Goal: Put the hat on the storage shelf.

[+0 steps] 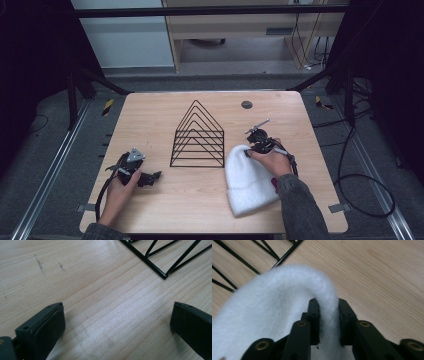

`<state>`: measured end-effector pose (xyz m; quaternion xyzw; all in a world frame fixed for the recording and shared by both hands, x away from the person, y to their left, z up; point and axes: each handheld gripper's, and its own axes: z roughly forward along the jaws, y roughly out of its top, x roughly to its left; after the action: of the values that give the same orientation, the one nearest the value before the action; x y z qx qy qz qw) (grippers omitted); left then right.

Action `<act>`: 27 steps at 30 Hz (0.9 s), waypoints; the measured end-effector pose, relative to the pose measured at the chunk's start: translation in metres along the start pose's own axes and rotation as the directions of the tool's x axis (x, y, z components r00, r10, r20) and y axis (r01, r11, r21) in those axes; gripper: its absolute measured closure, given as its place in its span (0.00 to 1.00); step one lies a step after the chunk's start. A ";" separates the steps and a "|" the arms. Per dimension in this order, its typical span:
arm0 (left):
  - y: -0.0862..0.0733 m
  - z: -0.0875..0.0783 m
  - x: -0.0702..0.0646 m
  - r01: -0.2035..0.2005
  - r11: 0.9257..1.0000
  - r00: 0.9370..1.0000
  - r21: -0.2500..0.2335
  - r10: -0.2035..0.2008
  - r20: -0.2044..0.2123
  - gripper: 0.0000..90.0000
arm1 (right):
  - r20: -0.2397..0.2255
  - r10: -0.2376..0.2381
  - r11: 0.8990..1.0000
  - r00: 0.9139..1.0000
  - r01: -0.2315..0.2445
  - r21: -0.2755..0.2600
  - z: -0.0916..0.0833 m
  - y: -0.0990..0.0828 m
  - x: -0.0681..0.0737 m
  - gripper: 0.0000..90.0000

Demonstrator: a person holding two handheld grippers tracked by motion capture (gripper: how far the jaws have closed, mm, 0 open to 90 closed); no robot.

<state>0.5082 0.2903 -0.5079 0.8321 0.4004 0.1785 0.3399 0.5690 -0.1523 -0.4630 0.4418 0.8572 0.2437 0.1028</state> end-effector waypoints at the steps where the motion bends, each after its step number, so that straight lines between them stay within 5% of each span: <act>1: 0.000 0.000 0.000 0.000 1.000 1.000 0.000 0.000 0.000 0.00 | -0.005 -0.009 1.000 1.000 0.009 -0.002 -0.001 0.000 0.000 0.88; 7: 0.000 0.000 0.000 0.000 1.000 1.000 0.001 0.000 0.000 0.00 | 0.006 -0.020 0.996 1.000 0.021 -0.086 -0.030 -0.004 0.006 0.91; 11: 0.000 0.000 0.000 0.002 1.000 1.000 0.000 -0.002 0.001 0.00 | 0.008 -0.027 0.980 1.000 0.028 -0.198 -0.060 -0.014 0.011 0.92; 13: 0.001 0.001 -0.001 0.001 1.000 1.000 -0.002 -0.001 0.001 0.00 | 0.002 -0.021 0.966 1.000 0.021 -0.257 -0.077 -0.020 0.014 0.92; 14: 0.001 0.001 -0.001 -0.001 1.000 1.000 -0.002 0.001 0.000 0.00 | 0.001 -0.025 0.951 1.000 0.024 -0.308 -0.089 -0.027 0.018 0.92; 16: 0.000 0.000 -0.001 -0.011 1.000 1.000 -0.002 0.011 0.008 0.00 | 0.000 -0.025 0.943 1.000 0.023 -0.333 -0.096 -0.031 0.021 0.92; 18: 0.001 -0.003 -0.002 -0.042 0.999 0.999 0.002 0.042 0.011 0.02 | -0.006 -0.001 0.921 1.000 -0.001 -0.389 -0.107 -0.038 0.025 0.92; 19: 0.002 -0.005 -0.005 -0.059 0.998 0.998 -0.003 0.059 -0.001 0.03 | -0.003 -0.003 0.902 1.000 0.002 -0.431 -0.117 -0.044 0.030 0.92; 24: 0.016 -0.020 -0.018 -0.093 0.991 0.996 -0.099 0.092 -0.012 0.03 | 0.013 -0.037 0.877 0.999 0.039 -0.478 -0.138 -0.049 0.045 0.93; 27: 0.024 -0.029 -0.029 -0.098 0.983 0.994 -0.156 0.105 0.036 0.04 | 0.009 -0.054 0.850 0.998 0.051 -0.524 -0.152 -0.054 0.052 0.93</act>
<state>0.4867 0.2690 -0.4715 0.8265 0.3348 0.2076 0.4021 0.4409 -0.1862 -0.3578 0.3727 0.7707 0.4662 0.2230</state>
